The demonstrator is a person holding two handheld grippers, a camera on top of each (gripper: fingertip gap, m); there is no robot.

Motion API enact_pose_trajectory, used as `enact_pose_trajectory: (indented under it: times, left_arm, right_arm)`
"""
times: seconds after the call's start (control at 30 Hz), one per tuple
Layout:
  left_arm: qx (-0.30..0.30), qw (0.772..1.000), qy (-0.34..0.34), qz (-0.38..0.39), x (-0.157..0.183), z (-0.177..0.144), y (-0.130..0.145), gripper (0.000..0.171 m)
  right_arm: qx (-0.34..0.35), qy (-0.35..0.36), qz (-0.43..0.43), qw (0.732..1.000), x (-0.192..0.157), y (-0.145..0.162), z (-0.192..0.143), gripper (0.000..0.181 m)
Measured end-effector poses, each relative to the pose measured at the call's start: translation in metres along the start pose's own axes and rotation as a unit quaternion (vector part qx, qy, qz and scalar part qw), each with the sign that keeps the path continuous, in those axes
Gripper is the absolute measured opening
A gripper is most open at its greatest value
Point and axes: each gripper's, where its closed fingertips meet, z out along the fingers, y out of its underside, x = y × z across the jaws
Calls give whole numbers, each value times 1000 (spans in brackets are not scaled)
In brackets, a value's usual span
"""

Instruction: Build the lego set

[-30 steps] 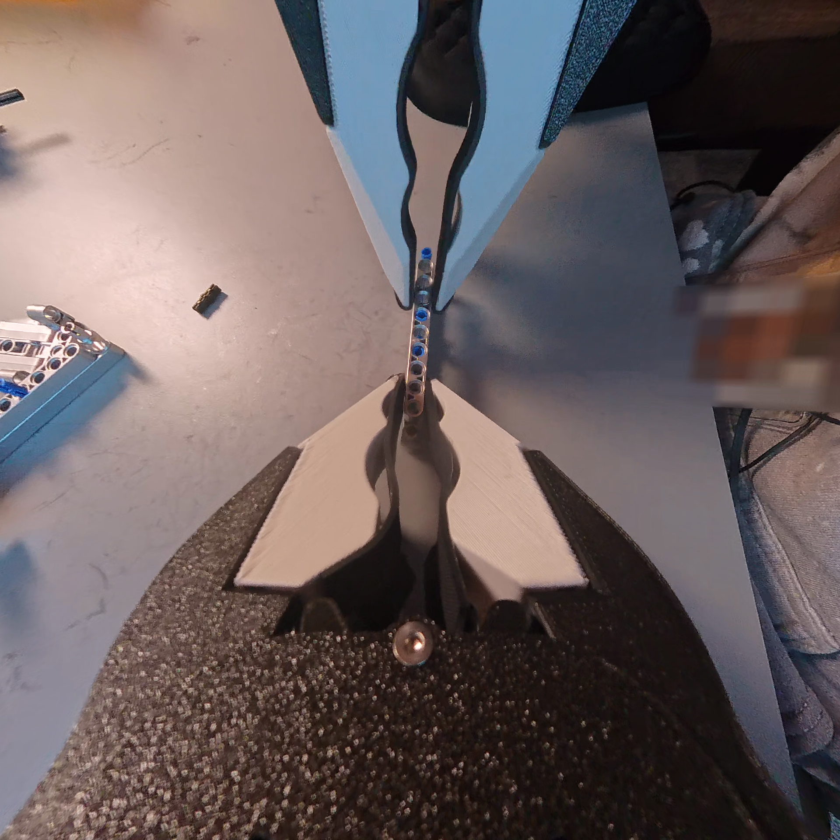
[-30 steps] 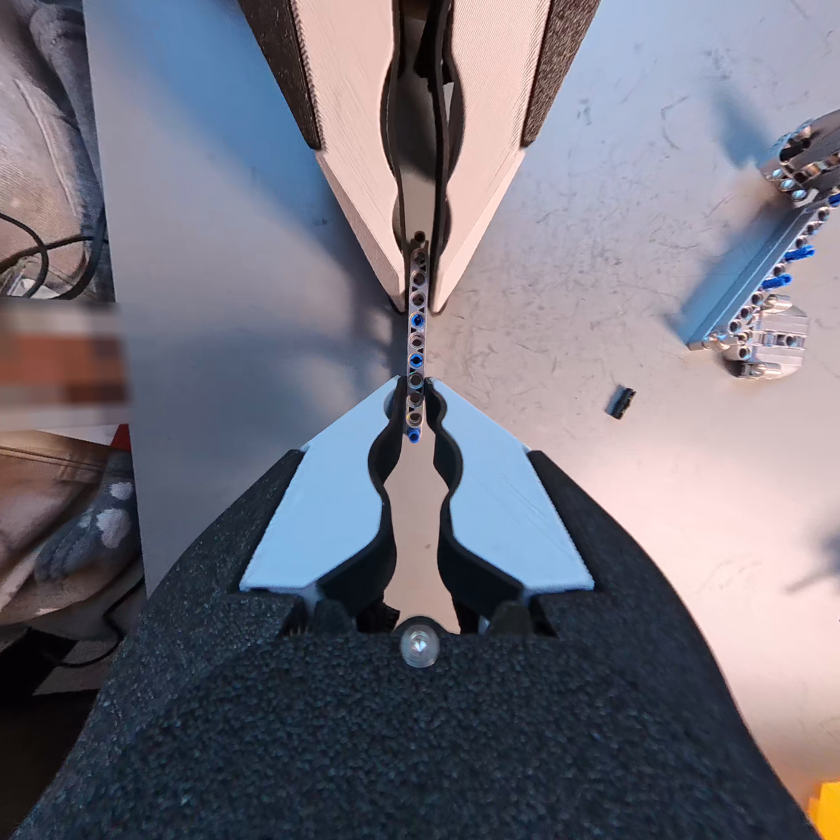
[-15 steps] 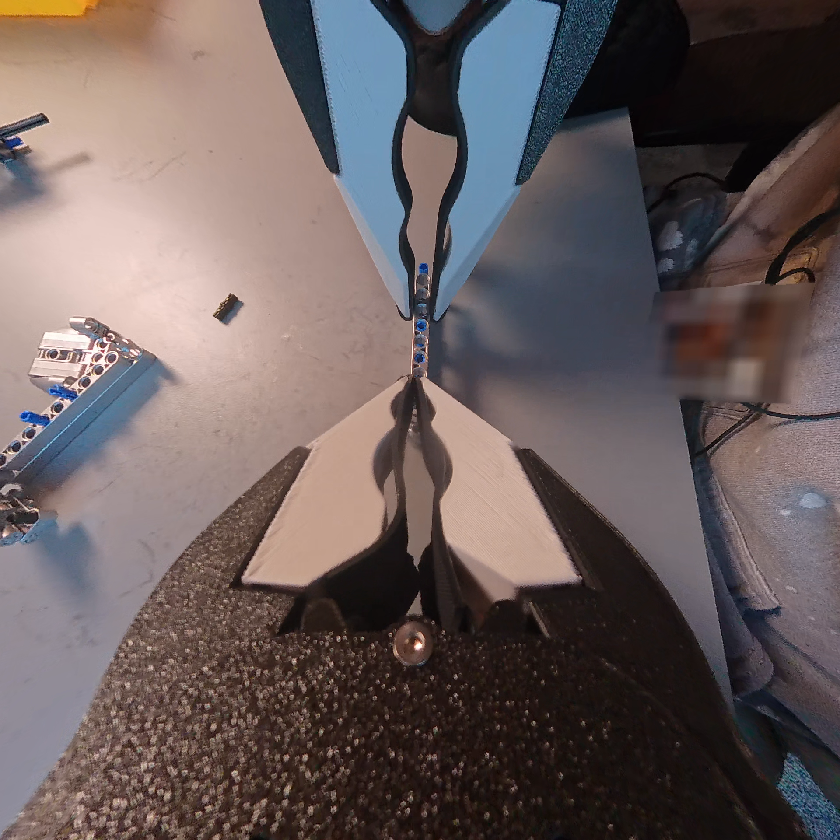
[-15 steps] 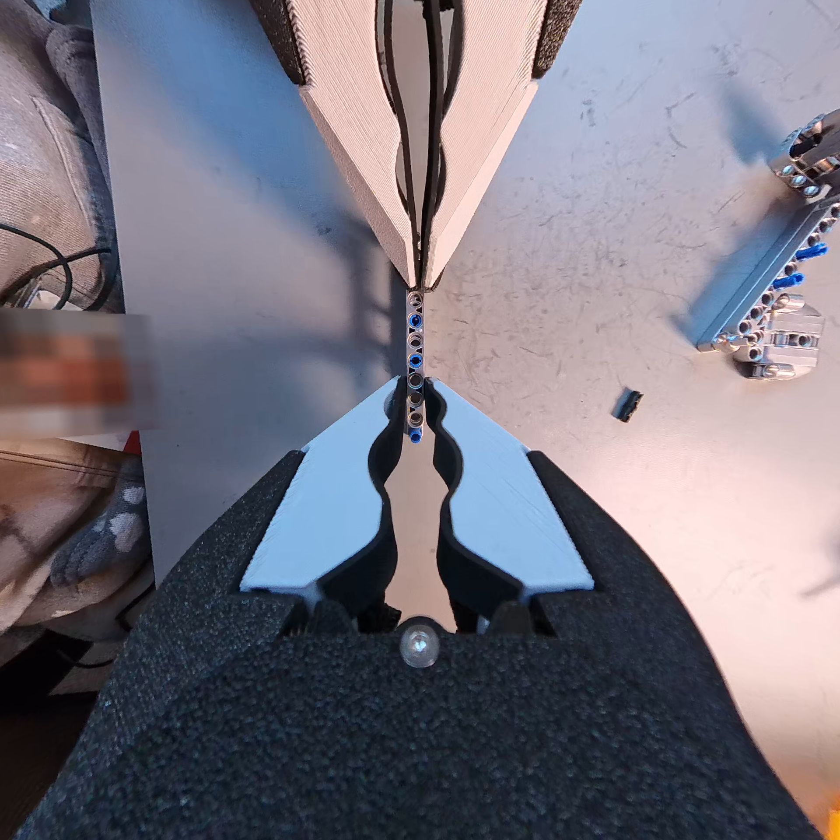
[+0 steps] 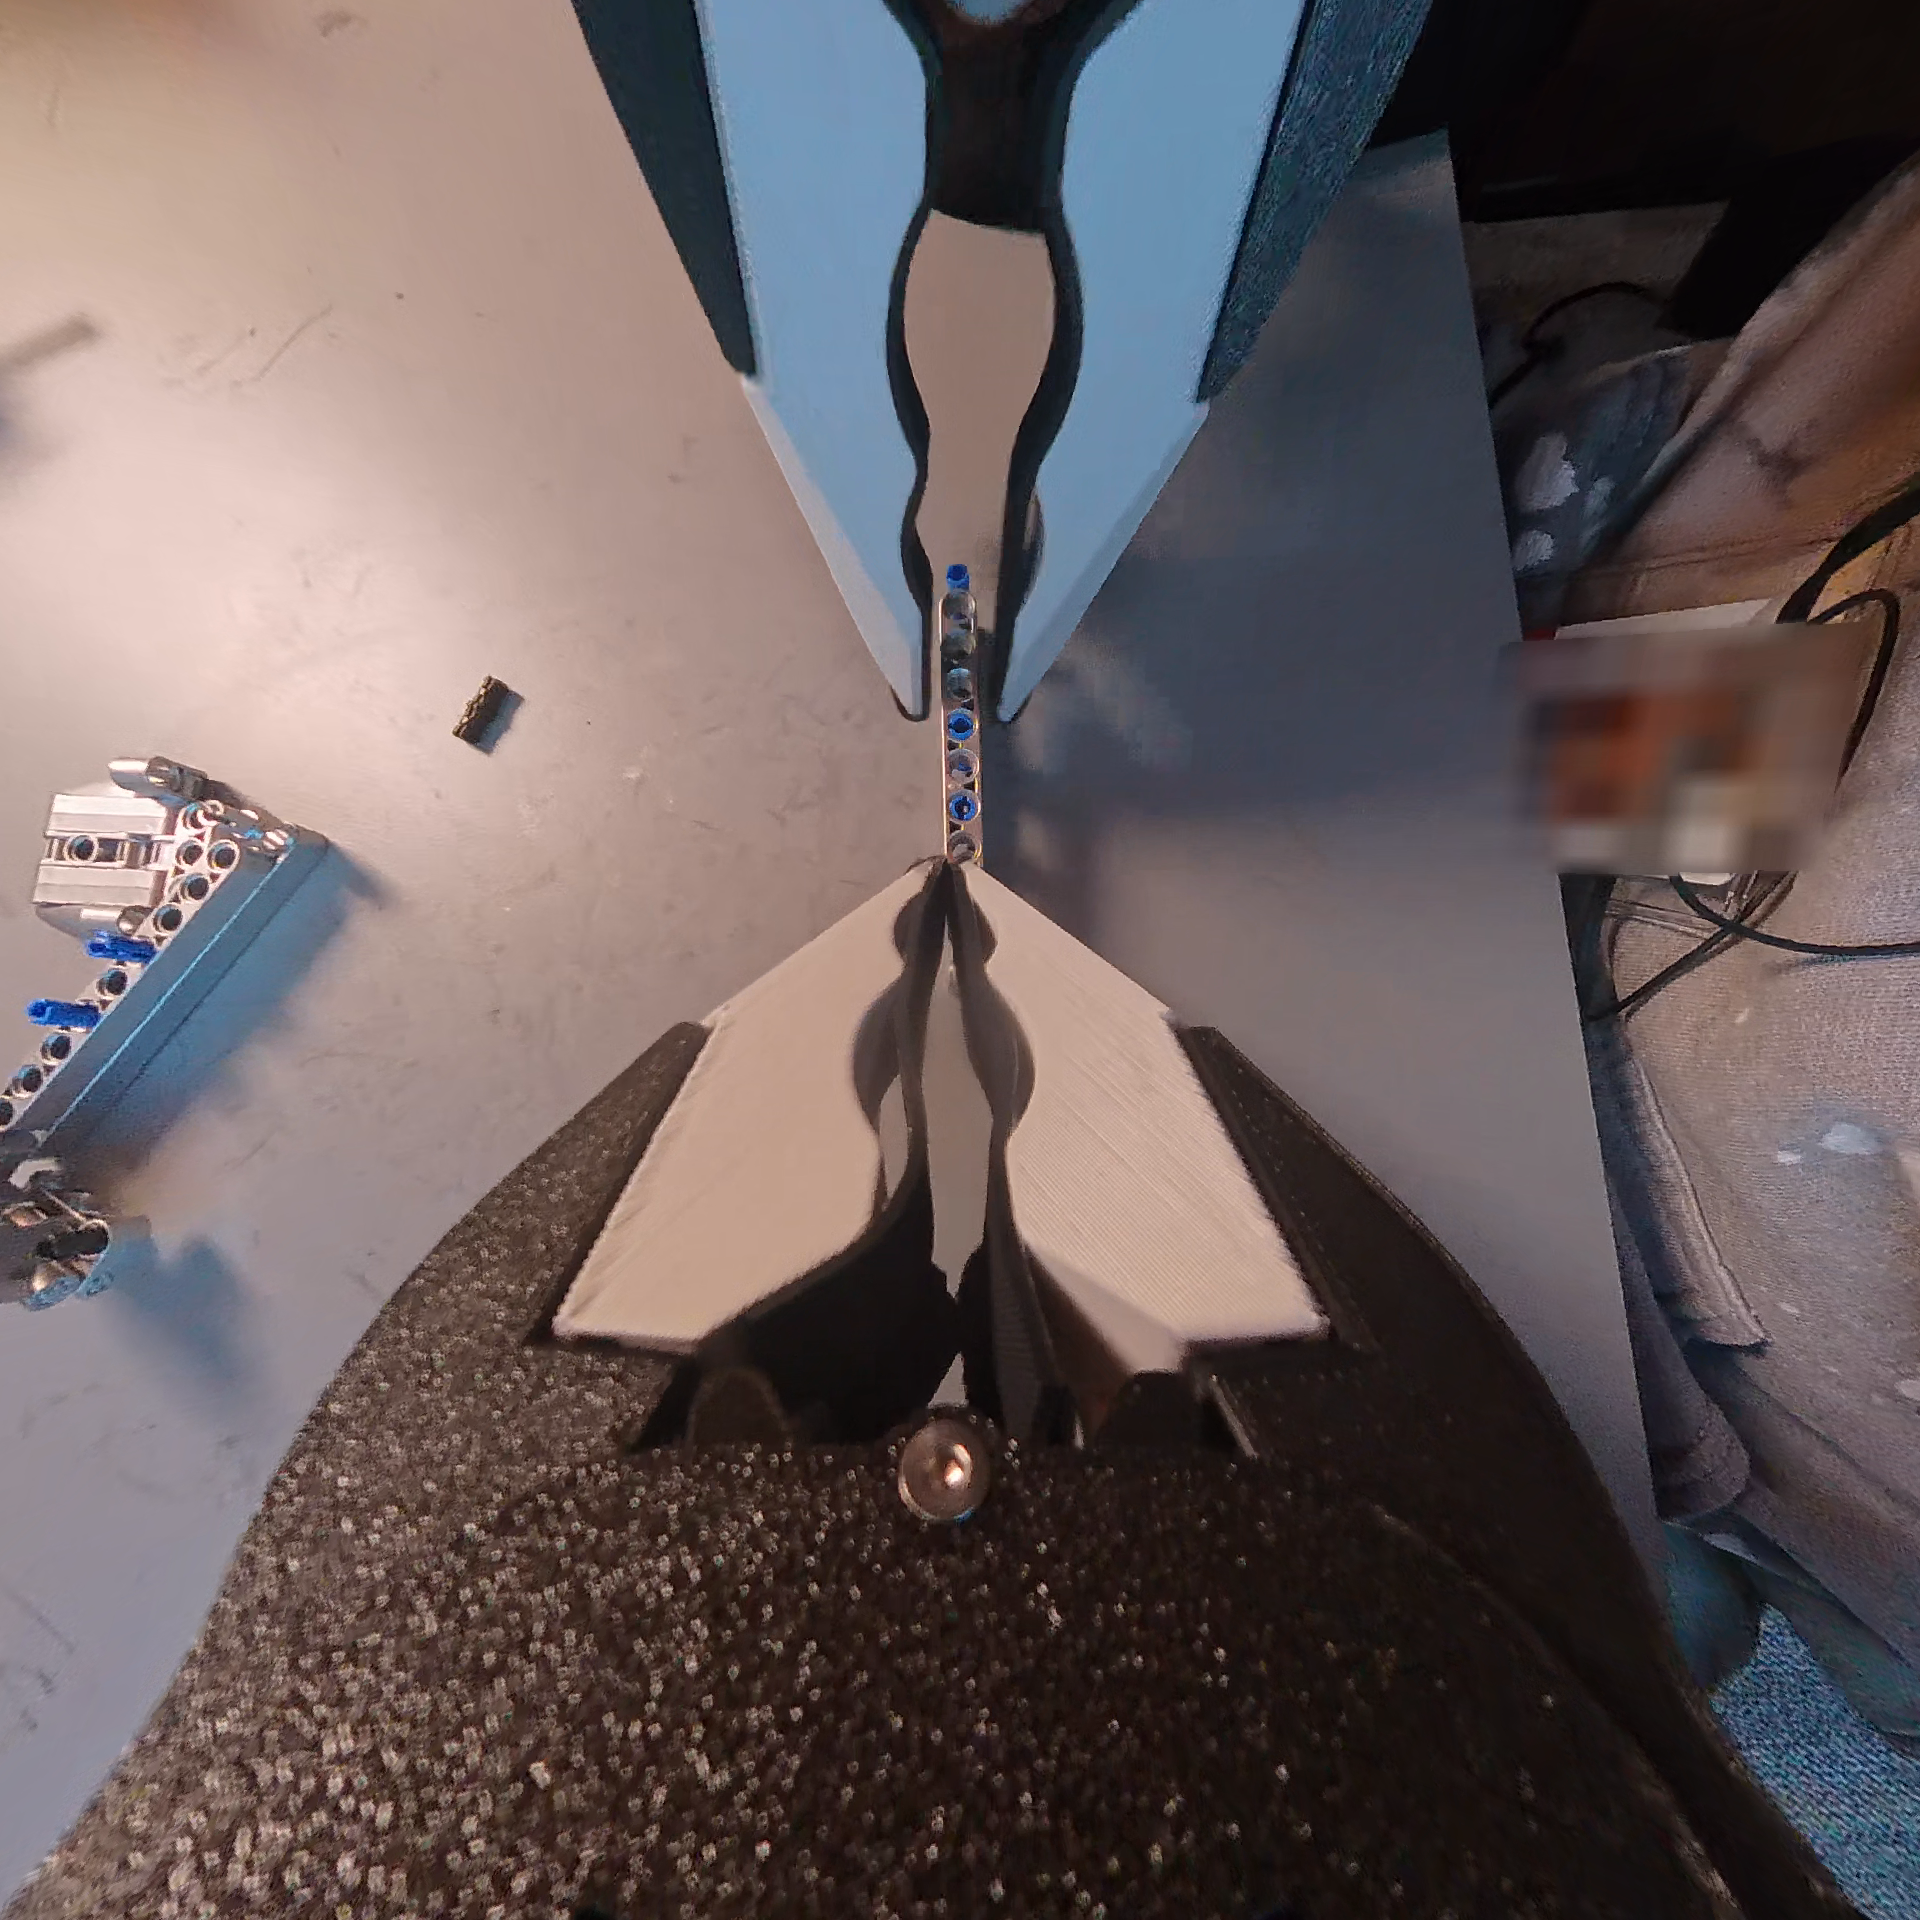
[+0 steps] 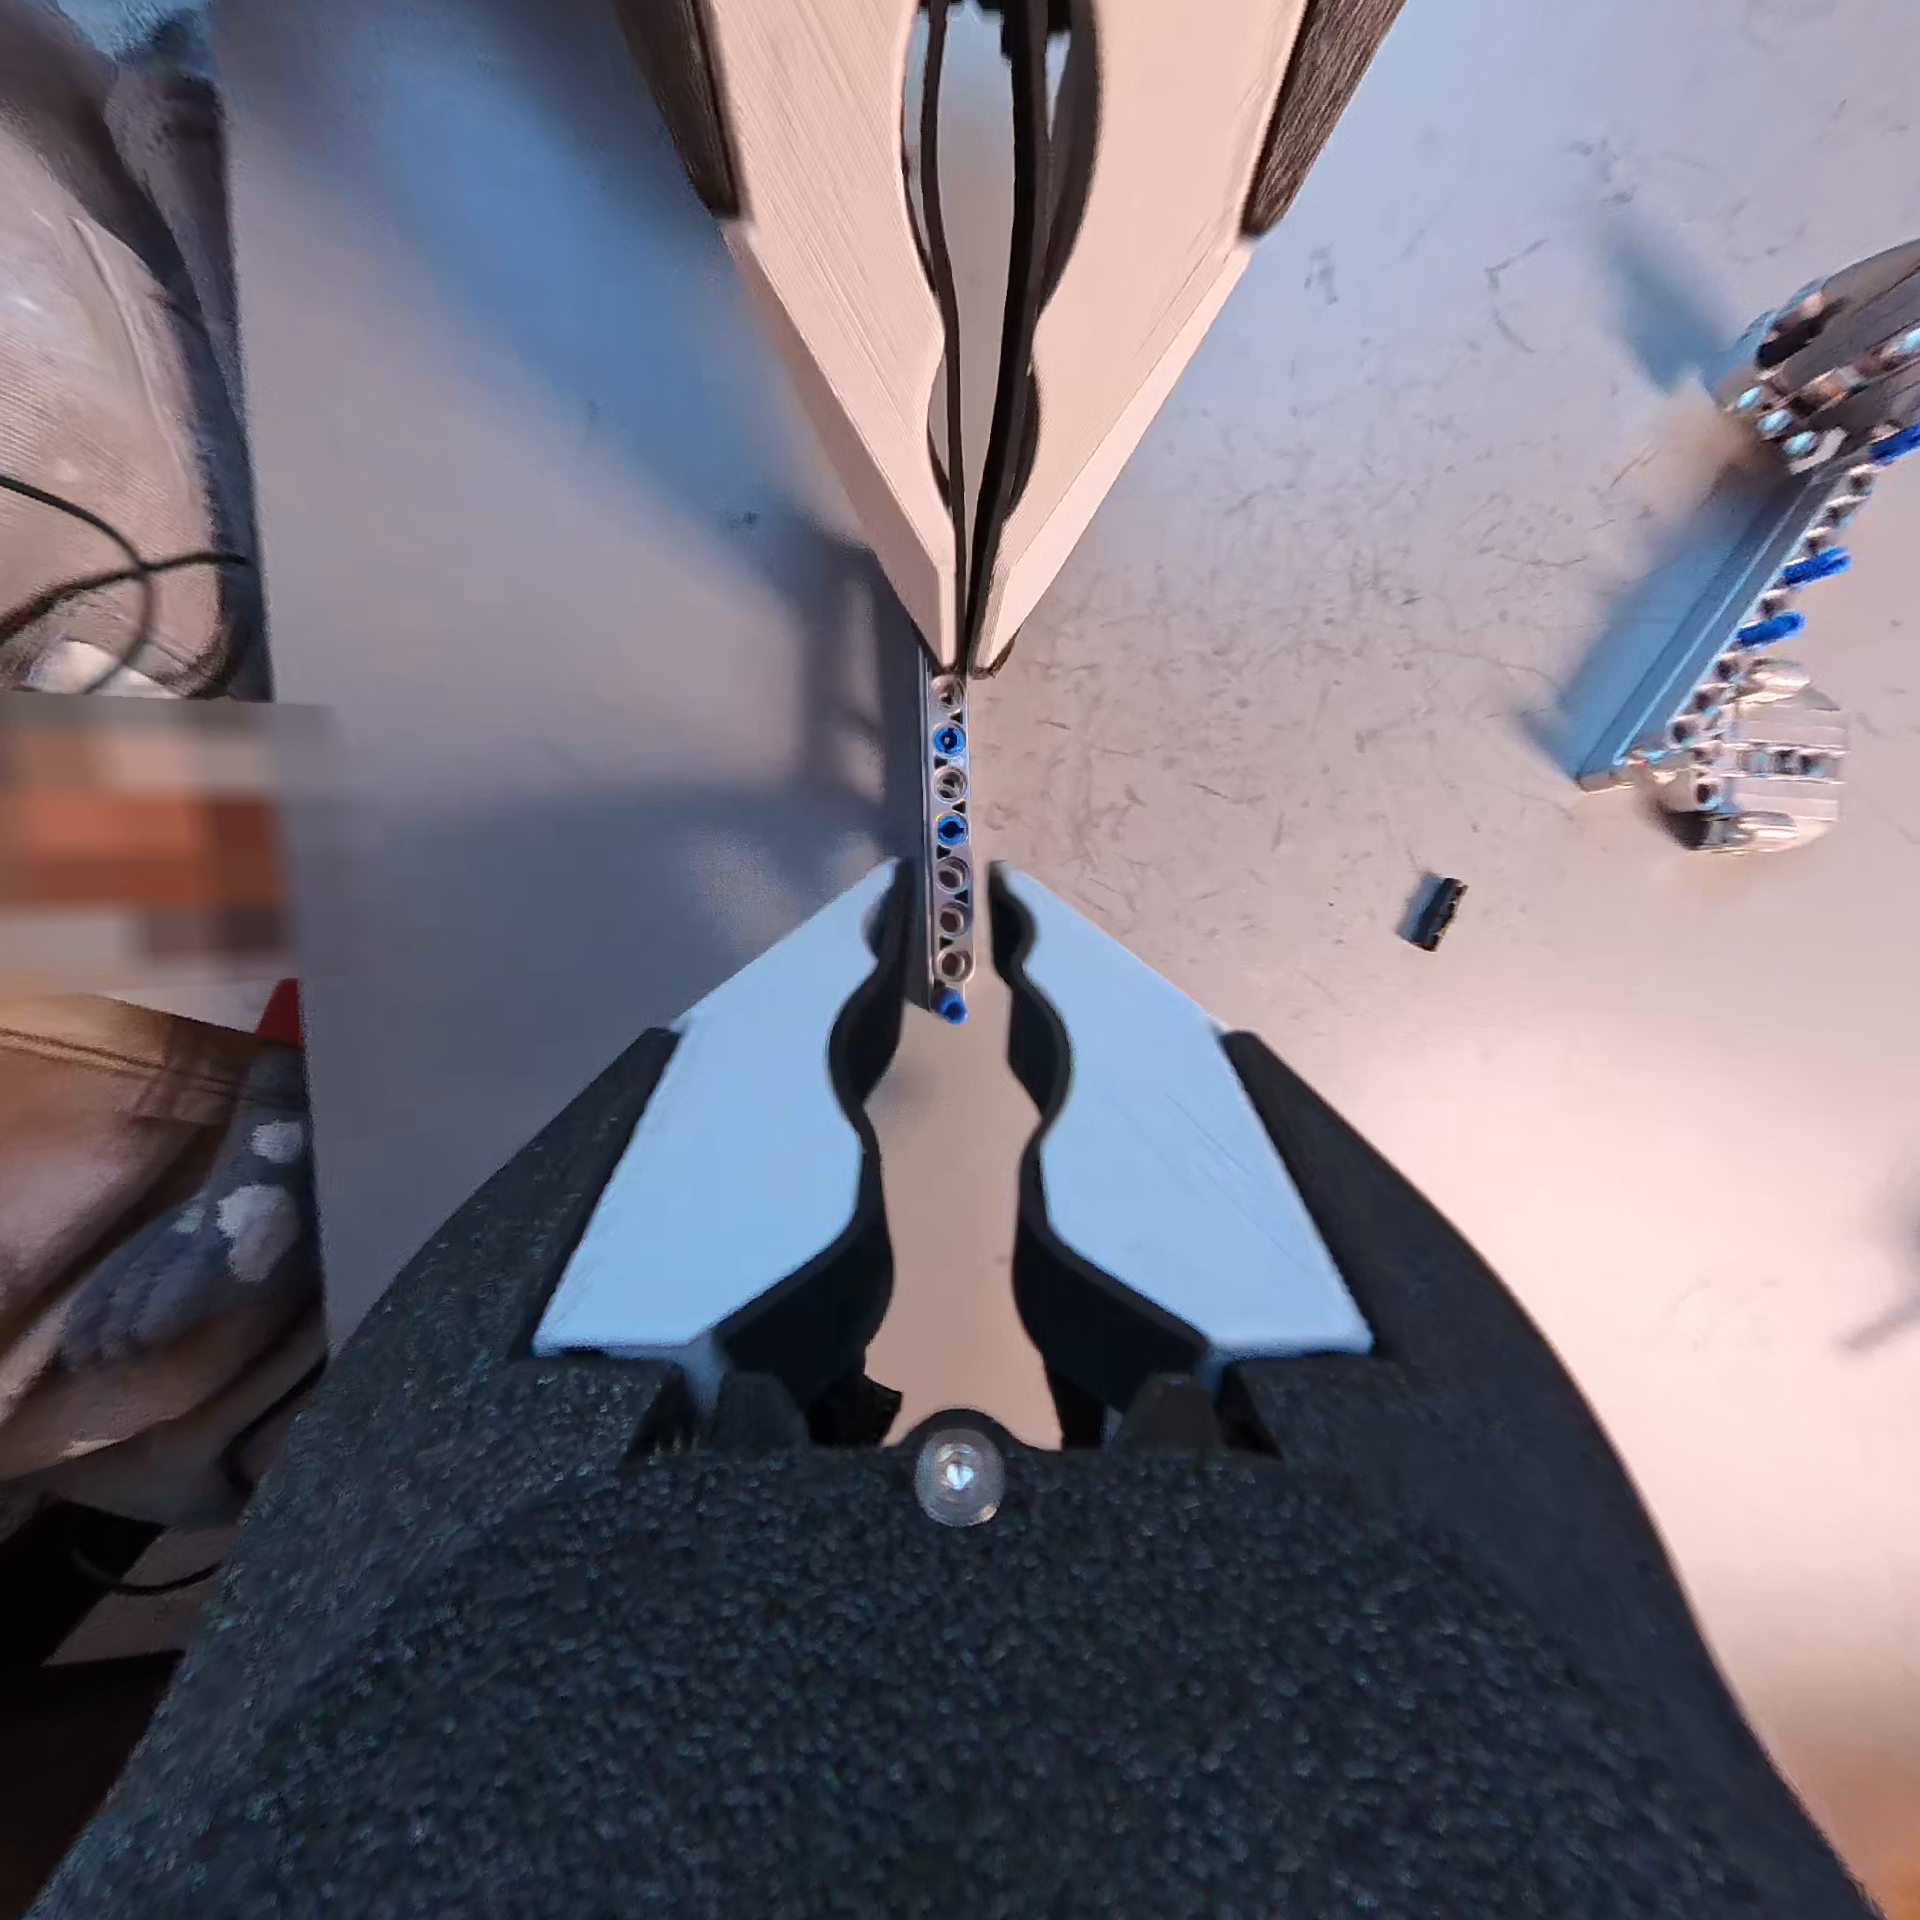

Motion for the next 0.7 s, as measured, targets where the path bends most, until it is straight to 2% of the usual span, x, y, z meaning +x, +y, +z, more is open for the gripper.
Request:
enact_pose_trajectory:
  times: [0.03, 0.07, 0.13, 0.17, 0.27, 0.43, 0.63, 0.7]
  left_arm:
    - [-1, 1000, 1, 2, 1, 0, 0, 0]
    - [-1, 1000, 4, 2, 2, 0, -1, 0]
    - [0, 1000, 7, 3, 4, 2, -3, 0]
    - [-1, 1000, 8, 4, 4, 2, -3, 0]
    - [-3, 1000, 11, 6, 5, 4, -5, 0]
    - [-5, 1000, 5, 8, 5, 5, -5, 0]
    - [-17, 999, 1, 27, 10, 11, 0, 0]
    - [-11, 998, -30, 45, 6, 12, 0, 0]
  right_arm:
    - [12, -4, 4, 1000, -1, -3, -7, 20]
    - [21, -4, 9, 1000, -1, -6, -14, 17]
    - [32, 5, 12, 999, 2, -9, -24, 2]
    - [28, 6, 11, 1000, 1, -8, -25, 0]
    - [2, -2, 12, 1000, -3, 2, -16, 0]
    - [-2, -7, 12, 1000, -6, 2, -10, 0]
    - [-23, 6, -6, 1000, -13, 8, -5, 0]
    - [-11, 37, -21, 999, -9, 6, -4, 0]
